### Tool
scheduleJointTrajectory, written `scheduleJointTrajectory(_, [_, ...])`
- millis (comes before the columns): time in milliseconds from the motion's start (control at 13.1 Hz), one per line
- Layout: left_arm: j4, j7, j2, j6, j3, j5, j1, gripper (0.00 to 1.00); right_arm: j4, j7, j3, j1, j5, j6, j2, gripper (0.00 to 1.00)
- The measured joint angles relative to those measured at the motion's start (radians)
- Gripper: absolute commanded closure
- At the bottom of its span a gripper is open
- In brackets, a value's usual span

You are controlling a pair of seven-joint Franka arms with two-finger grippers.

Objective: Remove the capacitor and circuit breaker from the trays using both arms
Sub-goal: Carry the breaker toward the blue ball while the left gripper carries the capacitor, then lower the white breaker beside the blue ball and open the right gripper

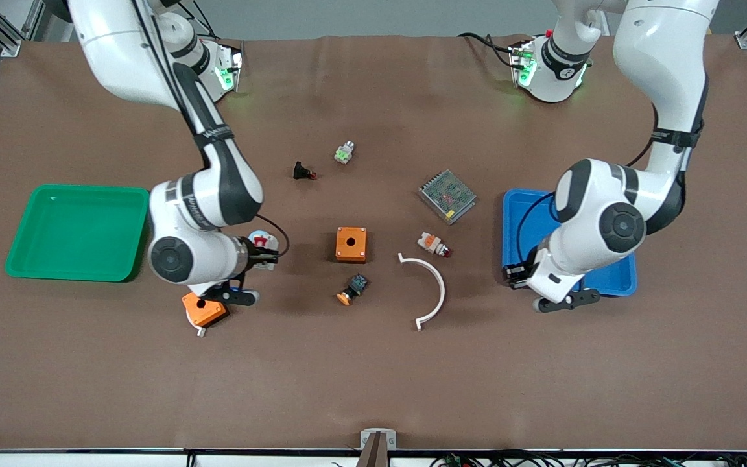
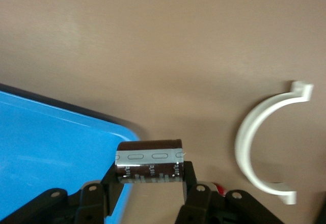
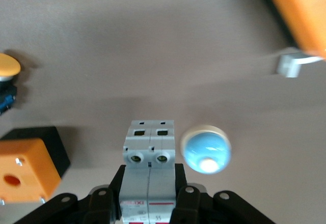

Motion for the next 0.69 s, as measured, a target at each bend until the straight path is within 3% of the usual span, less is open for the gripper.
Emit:
scheduleJointTrajectory(153, [0.061, -0.104, 0.045, 0.0, -0.003, 0.0, -0.053, 0.99, 0.0, 0.064, 0.0, 0.033, 0.009, 0.046, 0.048, 0.94])
scheduleJointTrajectory(305, [0.125, -0.194, 0.111, 0.004, -0.004, -0.001, -0.104, 0.99, 0.002, 0.092, 0.0, 0.049, 0.014, 0.067, 0.082, 0.85])
scheduleJointTrajectory(381, [0.162, -0.235, 0.151, 0.012, -0.005, -0.001, -0.13, 0.99, 0.002, 0.095, 0.0, 0.05, 0.017, 0.074, 0.092, 0.63])
scheduleJointTrajectory(458, [0.201, -0.27, 0.192, 0.031, -0.005, -0.001, -0.157, 0.99, 0.002, 0.095, -0.001, 0.05, 0.019, 0.079, 0.099, 0.14])
scheduleJointTrajectory(534, [0.23, -0.299, 0.228, 0.062, -0.005, -0.001, -0.178, 0.99, 0.002, 0.096, -0.002, 0.05, 0.02, 0.082, 0.103, 0.0])
scheduleJointTrajectory(686, [0.26, -0.341, 0.282, 0.135, -0.005, -0.001, -0.217, 0.99, 0.004, 0.097, -0.003, 0.05, 0.021, 0.082, 0.104, 0.0])
